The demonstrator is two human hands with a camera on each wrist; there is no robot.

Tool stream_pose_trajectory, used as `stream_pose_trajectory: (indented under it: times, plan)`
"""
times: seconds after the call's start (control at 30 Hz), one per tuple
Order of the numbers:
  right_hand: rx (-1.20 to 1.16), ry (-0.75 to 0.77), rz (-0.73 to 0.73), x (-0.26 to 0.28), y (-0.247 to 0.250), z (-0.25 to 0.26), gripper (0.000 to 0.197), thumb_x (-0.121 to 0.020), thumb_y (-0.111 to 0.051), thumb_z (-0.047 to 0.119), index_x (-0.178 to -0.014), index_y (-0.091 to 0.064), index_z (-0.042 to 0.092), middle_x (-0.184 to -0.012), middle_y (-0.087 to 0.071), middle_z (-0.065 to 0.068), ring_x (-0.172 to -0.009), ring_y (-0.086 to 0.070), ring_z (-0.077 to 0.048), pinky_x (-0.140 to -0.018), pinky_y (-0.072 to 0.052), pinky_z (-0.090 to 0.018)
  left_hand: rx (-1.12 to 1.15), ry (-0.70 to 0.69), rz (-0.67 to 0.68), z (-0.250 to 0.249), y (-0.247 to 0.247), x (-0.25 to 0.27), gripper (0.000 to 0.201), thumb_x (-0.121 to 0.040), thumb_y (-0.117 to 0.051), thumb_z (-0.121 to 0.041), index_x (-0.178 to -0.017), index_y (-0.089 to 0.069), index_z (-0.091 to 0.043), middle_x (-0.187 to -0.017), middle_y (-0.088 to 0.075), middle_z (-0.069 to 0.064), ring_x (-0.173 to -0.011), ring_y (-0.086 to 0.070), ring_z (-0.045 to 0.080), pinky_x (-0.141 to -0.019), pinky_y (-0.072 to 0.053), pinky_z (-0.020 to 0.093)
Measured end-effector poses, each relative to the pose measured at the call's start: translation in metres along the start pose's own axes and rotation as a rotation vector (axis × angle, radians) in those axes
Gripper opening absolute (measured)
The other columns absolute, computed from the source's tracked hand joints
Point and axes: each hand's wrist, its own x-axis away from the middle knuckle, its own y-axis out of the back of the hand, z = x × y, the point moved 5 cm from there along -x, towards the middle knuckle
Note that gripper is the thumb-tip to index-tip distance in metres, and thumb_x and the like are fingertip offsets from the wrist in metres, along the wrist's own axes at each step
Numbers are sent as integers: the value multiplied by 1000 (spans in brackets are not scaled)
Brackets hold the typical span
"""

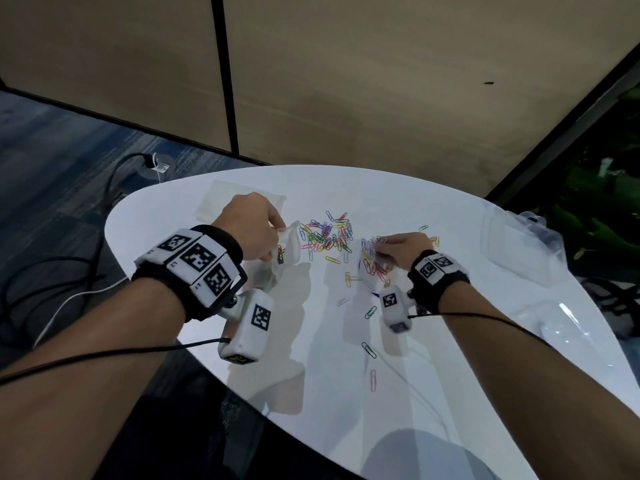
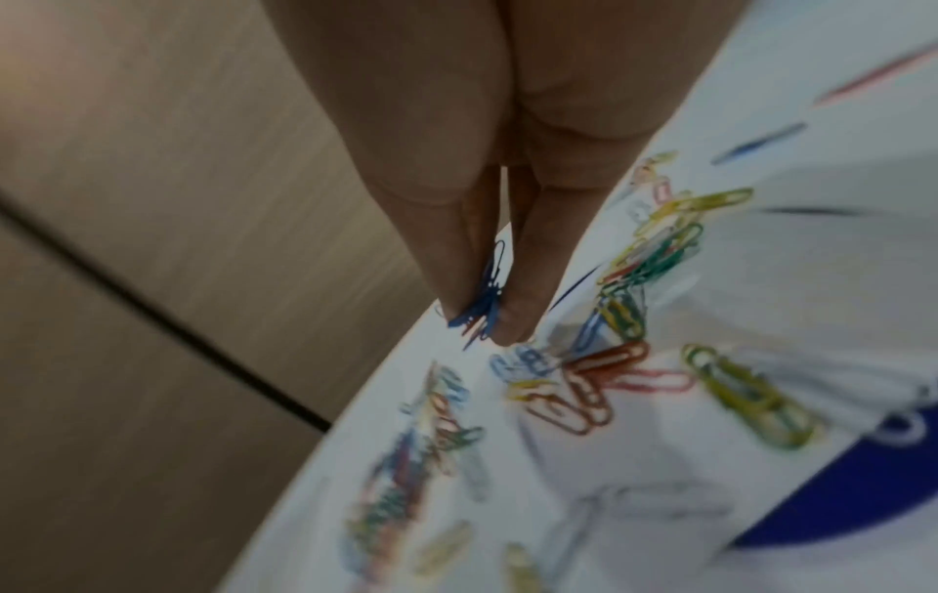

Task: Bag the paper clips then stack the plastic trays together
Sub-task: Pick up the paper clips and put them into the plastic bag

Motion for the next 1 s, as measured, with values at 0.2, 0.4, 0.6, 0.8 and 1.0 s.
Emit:
stream_pose_trajectory:
  times: [0.2,0.4,0.6,0.8,1.0]
  plan:
    - [-964,-104,241,56,-28,34,22,-85,-70,-1,-104,-65,-11,-94,-72,-19,-88,-71,-21,-74,-60,-23,-3,-18,28,-13,-11,2,28,-90,-53,5,-90,-74,-13,-77,-76,11,-68,-77,23,-80,-64,38]
    - [-930,-29,454,98,-88,88,13,-88,-65,-2,-99,-66,-9,-93,-67,-15,-90,-65,-20,-89,-57,-29,34,-25,-23,-9,-13,0,24,-87,-55,4,-95,-77,-2,-75,-77,14,-72,-77,25,-81,-64,40]
    - [-242,151,209,96,-112,104,9,-73,-73,9,-68,-76,15,-73,-72,-8,-73,-68,-21,-85,-59,-44,50,-69,-32,-8,-11,-3,17,-89,-65,-8,-96,-81,-9,-90,-78,15,-89,-74,34,-85,-62,41]
    - [220,418,36,102,-113,128,24,-89,-59,11,-74,-77,9,-74,-73,-10,-69,-64,-24,-68,-51,-28,66,-54,-40,-4,-6,-4,20,-88,-66,-3,-101,-79,-10,-98,-77,11,-92,-74,29,-86,-62,40]
    - [496,484,258,106,-118,139,32,-86,-52,8,-101,-77,19,-102,-72,-8,-97,-63,-26,-86,-52,-32,57,-40,-38,-2,0,-2,28,-86,-62,4,-106,-77,-9,-95,-78,13,-92,-74,29,-89,-61,40]
